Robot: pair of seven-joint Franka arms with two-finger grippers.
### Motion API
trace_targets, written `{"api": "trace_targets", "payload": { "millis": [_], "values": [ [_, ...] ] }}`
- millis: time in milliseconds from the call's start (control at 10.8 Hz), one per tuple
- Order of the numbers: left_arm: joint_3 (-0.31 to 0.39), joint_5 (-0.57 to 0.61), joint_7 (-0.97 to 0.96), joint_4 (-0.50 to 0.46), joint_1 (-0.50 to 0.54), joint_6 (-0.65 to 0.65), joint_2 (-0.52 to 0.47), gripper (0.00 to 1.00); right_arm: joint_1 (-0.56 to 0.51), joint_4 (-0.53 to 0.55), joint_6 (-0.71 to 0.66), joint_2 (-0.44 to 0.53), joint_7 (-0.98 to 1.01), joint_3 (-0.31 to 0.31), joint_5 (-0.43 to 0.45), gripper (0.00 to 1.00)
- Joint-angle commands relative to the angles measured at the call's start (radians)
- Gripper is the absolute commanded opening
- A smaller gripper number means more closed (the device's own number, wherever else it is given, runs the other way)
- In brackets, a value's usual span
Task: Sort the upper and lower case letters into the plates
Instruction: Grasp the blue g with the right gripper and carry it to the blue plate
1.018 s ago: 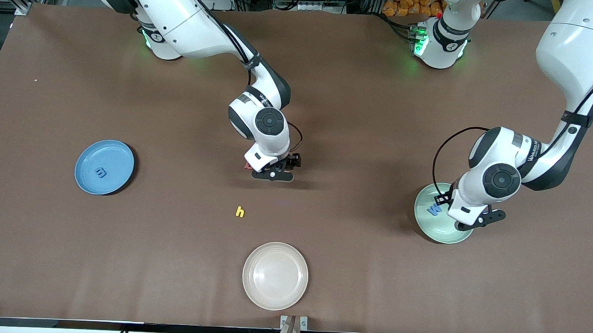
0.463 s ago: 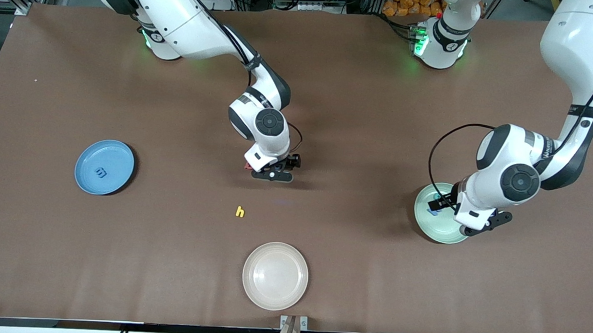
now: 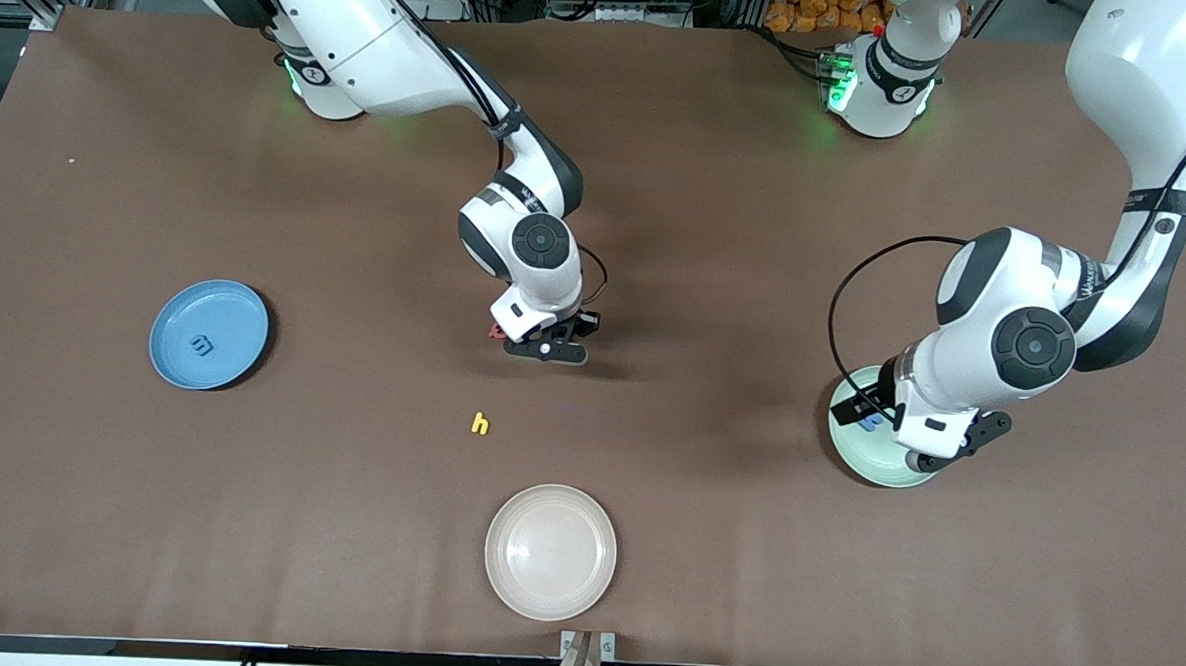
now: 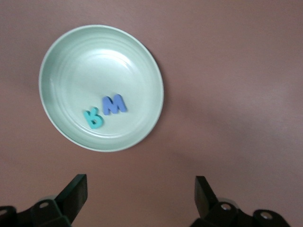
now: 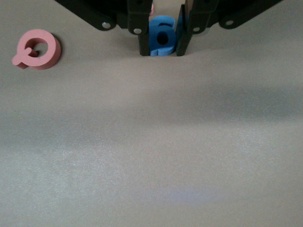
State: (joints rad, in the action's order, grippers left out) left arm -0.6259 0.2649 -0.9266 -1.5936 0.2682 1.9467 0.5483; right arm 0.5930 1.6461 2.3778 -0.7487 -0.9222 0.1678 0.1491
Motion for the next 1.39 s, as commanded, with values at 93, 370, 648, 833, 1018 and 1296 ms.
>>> {"api": "trace_targets", "payload": {
  "millis": [93,370,648,833,1018,1296],
  "values": [
    [-0.006,-0.085,-0.014,0.050,-0.018,-0.025,-0.028,1.00,-0.010,0.026,-0.011,0.009,-0.020,-0.008,0.038,0.00],
    [-0.008,-0.115,-0.055,0.060,-0.064,-0.023,-0.034,1.00,-0.123,0.026,-0.075,0.098,0.081,-0.019,0.047,0.00],
    [-0.008,-0.107,-0.170,0.061,-0.166,-0.012,-0.027,1.00,-0.263,0.035,-0.207,0.199,0.198,-0.017,0.047,0.00],
    [0.005,-0.096,-0.228,0.070,-0.281,0.024,-0.010,1.00,-0.387,0.094,-0.233,0.247,0.361,-0.017,0.047,0.00],
    [0.055,-0.092,-0.306,0.092,-0.428,0.090,0.027,1.00,-0.523,0.174,-0.226,0.294,0.565,-0.017,0.047,0.00],
    [0.251,-0.092,-0.461,0.207,-0.764,0.185,0.134,1.00,-0.698,0.182,-0.198,0.252,0.811,-0.019,0.047,0.00]
  ]
}}
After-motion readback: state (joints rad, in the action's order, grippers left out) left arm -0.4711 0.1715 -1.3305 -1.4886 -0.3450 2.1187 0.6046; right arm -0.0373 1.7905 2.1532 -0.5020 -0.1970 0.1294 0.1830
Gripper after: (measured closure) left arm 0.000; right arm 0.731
